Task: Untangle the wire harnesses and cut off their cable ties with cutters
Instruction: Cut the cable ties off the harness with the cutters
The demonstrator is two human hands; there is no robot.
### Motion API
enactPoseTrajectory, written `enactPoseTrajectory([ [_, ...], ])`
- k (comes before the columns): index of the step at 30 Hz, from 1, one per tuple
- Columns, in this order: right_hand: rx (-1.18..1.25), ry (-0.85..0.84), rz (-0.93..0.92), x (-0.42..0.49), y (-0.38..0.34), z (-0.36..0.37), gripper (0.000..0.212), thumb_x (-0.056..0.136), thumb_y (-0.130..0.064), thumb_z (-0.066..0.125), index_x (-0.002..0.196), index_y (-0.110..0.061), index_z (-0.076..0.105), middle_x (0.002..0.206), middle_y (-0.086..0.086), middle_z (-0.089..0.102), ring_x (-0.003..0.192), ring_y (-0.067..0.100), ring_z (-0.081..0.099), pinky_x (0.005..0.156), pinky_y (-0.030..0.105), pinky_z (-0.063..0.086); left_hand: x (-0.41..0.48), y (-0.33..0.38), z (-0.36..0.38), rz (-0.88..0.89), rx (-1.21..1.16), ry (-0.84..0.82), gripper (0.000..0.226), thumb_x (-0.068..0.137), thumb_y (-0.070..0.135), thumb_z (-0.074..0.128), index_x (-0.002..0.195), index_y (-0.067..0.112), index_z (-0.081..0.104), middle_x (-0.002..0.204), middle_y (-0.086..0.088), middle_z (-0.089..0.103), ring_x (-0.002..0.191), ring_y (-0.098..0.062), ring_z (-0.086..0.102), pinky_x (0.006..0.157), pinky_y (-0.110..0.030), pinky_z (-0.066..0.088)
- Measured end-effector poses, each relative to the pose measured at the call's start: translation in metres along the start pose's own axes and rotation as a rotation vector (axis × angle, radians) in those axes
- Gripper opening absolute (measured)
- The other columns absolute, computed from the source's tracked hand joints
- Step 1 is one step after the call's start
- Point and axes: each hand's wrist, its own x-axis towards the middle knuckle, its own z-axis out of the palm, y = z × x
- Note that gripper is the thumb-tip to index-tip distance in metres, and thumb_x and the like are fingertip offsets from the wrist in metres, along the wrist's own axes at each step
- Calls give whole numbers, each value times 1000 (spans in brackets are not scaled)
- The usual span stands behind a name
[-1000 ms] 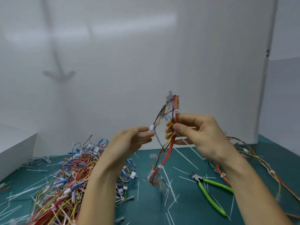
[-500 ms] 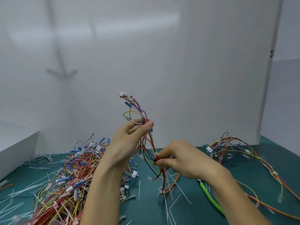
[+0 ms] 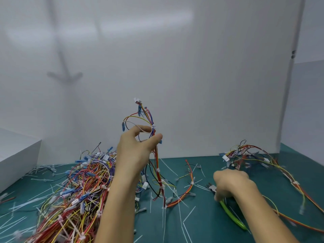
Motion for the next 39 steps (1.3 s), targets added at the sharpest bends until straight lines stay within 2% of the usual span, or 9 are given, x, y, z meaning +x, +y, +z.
enactPoseTrajectory([
  [2,3,-52,29,8,2,7,64,83,-52,72,133,-19,48,137,4,54,123,28,54,94,39,44,0,0,1,-15,-52,12,17,75,21,83,80,28,69,74,22,71,63,3,65,60,-26,52],
  [5,40,-73,66,14,7,14,70,80,-56,74,134,-20,48,137,3,54,122,28,55,96,38,48,2,2,-1,-44,-148,52,17,76,20,84,87,23,73,112,-18,64,78,-16,71,50,-12,47],
  [11,66,-63,50,20,3,17,59,84,-41,73,132,-19,47,137,5,52,122,29,54,99,40,48,-2,14,-4,-113,-360,-63,8,81,17,78,87,13,74,74,-1,68,56,-2,65,51,-14,51],
  [14,128,-32,3,23,-1,15,20,88,-34,62,95,-17,52,116,8,57,100,27,56,88,37,49,-5,19,-3,-177,-460,-171,9,85,20,72,84,11,75,73,0,70,62,-8,67,60,-22,59],
  [16,209,27,-41,20,0,8,27,95,-36,48,72,-24,40,106,9,54,92,27,51,80,34,43,-6,21,-2,-174,-465,-235,9,86,21,71,83,13,74,77,0,72,69,-10,68,60,-22,57],
  [20,478,236,-76,10,7,-14,43,103,-40,29,111,-8,56,121,23,56,103,31,54,81,35,41,-9,24,3,-126,-424,-270,8,91,18,66,88,11,69,81,-6,74,76,-17,74,62,-21,57],
  [23,639,407,-194,-7,10,-32,34,103,-36,28,92,-13,50,102,12,59,82,24,52,61,30,35,-13,28,6,-87,-427,-267,9,93,19,65,87,12,67,82,-9,73,75,-21,75,61,-21,57],
  [27,876,571,-456,-46,5,-49,45,96,-61,29,90,-28,59,81,-5,63,76,12,59,72,35,49,-16,31,11,-38,-415,-245,9,92,15,66,92,7,70,83,-8,76,73,-21,74,68,-25,59],
  [39,640,660,-554,-89,-7,-57,37,96,-53,26,83,-25,45,65,-4,49,58,3,43,60,21,36,-20,41,11,35,-473,-30,5,79,6,77,77,10,75,72,-8,75,67,-17,70,74,-32,62],
])
